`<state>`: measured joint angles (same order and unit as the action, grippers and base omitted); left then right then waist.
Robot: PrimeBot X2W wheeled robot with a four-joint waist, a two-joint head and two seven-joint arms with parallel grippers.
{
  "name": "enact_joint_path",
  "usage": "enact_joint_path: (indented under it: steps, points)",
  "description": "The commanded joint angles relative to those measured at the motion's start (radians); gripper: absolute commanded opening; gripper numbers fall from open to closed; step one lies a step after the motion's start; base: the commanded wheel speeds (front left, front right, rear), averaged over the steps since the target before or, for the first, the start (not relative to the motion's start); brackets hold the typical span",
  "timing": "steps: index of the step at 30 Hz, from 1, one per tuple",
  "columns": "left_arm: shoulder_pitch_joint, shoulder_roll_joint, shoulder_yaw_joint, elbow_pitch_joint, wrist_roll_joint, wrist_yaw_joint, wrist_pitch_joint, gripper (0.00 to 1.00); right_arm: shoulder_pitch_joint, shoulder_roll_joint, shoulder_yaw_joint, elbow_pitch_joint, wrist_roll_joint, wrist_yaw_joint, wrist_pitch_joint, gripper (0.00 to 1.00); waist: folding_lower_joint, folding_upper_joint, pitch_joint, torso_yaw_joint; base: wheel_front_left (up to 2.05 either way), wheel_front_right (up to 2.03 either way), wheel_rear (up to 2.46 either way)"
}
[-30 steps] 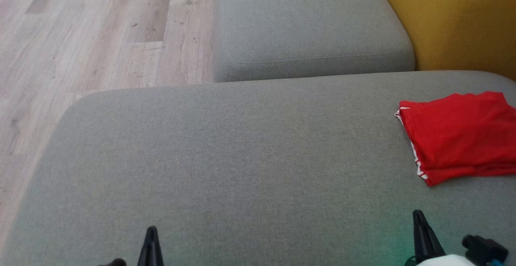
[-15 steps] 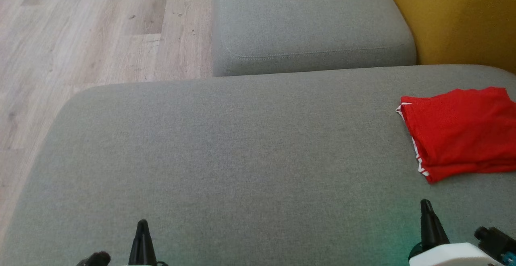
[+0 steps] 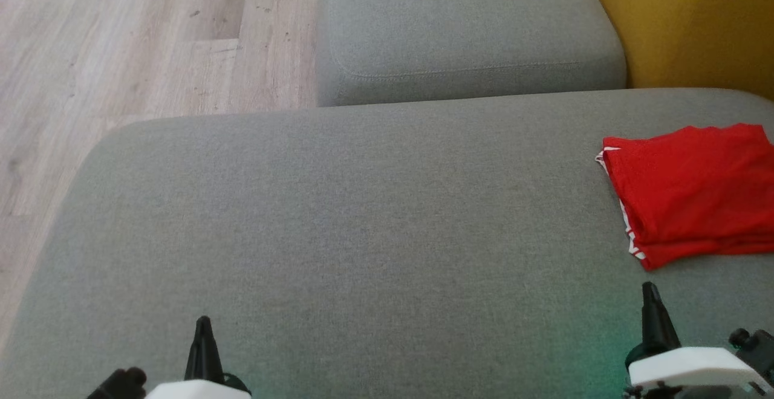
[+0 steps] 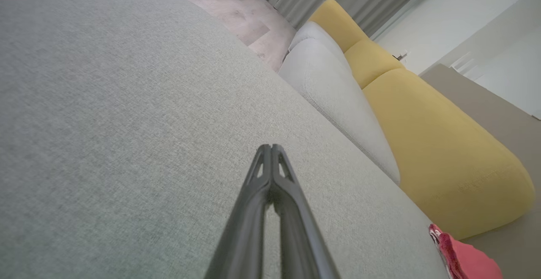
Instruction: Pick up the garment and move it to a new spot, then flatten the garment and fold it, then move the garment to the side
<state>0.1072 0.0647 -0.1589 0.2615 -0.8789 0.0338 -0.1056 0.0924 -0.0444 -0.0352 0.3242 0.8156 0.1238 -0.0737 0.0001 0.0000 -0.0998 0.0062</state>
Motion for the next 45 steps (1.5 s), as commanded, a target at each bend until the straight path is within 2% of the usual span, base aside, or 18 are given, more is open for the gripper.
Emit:
enact_joint_path:
  steps: [1,45]
  points:
    - [-0.058,0.012,0.032,-0.027,-0.022,-0.008,0.003,0.00,-0.053,-0.003,0.006,-0.037,0.025,0.003,0.004,0.00,-0.0001,0.0000,0.001,0.000,0.00,0.00,0.00]
    - [-0.167,0.011,0.177,-0.021,-0.542,-0.119,0.135,0.00,-0.157,-0.005,-0.054,-0.067,0.567,0.006,0.133,0.00,-0.0001,0.0000,0.073,-0.004,0.00,0.00,0.00]
